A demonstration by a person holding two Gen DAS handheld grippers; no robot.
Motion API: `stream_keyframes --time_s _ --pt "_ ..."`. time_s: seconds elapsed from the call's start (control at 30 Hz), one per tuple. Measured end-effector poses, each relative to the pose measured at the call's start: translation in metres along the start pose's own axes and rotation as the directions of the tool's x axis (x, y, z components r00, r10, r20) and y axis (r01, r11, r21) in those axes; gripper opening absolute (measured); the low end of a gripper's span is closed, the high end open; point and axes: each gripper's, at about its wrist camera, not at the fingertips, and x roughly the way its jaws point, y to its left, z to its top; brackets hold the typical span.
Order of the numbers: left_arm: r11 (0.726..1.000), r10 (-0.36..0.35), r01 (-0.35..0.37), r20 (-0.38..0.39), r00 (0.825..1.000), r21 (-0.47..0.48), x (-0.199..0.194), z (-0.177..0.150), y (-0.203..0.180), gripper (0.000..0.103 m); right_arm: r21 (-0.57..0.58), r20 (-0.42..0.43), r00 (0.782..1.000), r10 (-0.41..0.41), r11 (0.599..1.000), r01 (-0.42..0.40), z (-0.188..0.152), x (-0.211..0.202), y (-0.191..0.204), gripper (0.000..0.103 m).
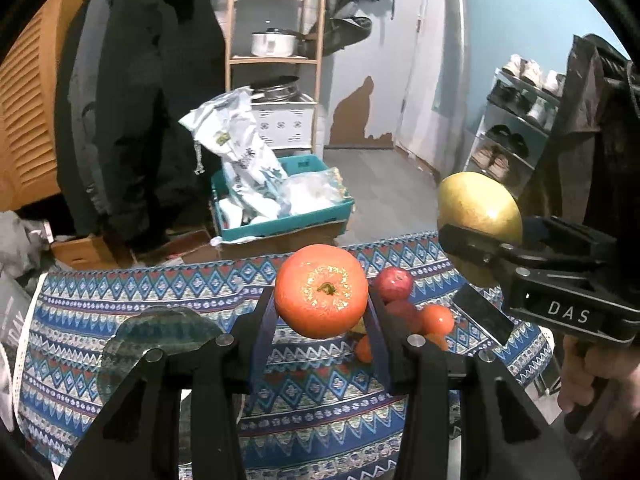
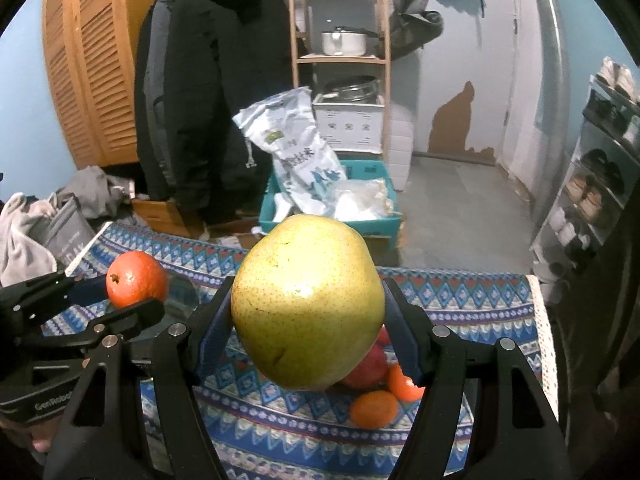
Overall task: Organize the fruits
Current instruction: 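Lift the green pear with the right tool while the left tool carries the orange toward the bowl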
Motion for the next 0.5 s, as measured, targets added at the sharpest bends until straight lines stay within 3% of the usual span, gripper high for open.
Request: stream_keyframes --time_s 0.5 --pt "0.989 0.081 -0.080 0.005 0.997 -0.127 -0.016 -0.008 0.078 0.044 -0.058 -0.027 0.995 0.092 0.994 -0.094 0.022 0.037 0.066 0.070"
